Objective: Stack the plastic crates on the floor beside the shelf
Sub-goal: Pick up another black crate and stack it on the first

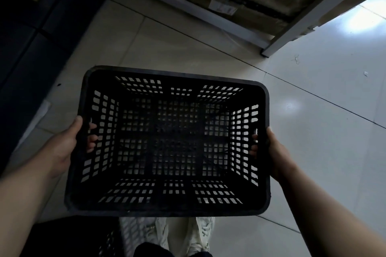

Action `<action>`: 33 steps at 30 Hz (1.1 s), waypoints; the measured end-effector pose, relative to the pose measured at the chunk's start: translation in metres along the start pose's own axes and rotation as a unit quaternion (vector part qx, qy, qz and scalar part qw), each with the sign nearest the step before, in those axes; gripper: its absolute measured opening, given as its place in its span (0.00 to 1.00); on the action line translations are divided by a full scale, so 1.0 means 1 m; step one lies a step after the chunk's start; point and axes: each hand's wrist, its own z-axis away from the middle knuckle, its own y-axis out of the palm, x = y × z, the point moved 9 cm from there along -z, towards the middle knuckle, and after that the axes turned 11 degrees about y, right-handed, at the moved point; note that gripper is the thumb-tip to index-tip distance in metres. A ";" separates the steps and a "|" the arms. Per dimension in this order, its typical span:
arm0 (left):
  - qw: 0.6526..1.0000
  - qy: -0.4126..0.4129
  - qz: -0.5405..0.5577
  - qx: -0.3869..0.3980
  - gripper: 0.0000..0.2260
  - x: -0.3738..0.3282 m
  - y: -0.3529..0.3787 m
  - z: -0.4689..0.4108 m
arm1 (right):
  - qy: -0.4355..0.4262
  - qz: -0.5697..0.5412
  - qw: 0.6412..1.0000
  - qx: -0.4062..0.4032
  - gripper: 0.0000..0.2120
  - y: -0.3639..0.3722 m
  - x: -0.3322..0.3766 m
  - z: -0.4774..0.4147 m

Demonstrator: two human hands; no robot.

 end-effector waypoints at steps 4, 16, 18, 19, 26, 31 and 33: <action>1.000 0.004 0.012 -0.005 0.20 -0.019 -0.003 0.028 | 0.000 -0.014 1.000 -0.003 0.25 -0.008 0.002 0.026; 0.999 0.036 0.024 -0.022 0.21 -0.142 -0.026 0.181 | -0.037 -0.049 0.996 -0.060 0.23 -0.049 0.040 0.211; 0.999 0.039 0.024 -0.029 0.21 -0.155 -0.029 0.197 | -0.036 -0.060 0.996 -0.060 0.24 -0.054 0.043 0.228; 0.998 0.041 0.021 -0.035 0.21 -0.169 -0.031 0.217 | -0.031 -0.066 0.995 -0.062 0.24 -0.059 0.045 0.251; 0.996 0.090 0.003 -0.028 0.20 -0.255 -0.034 0.324 | -0.064 -0.130 0.984 -0.101 0.23 -0.115 0.057 0.385; 0.990 0.144 -0.014 -0.004 0.19 -0.307 -0.015 0.392 | -0.099 -0.186 0.969 -0.127 0.22 -0.164 0.049 0.465; 0.986 0.164 -0.031 0.011 0.19 -0.324 -0.001 0.416 | -0.110 -0.205 0.963 -0.138 0.20 -0.187 0.042 0.493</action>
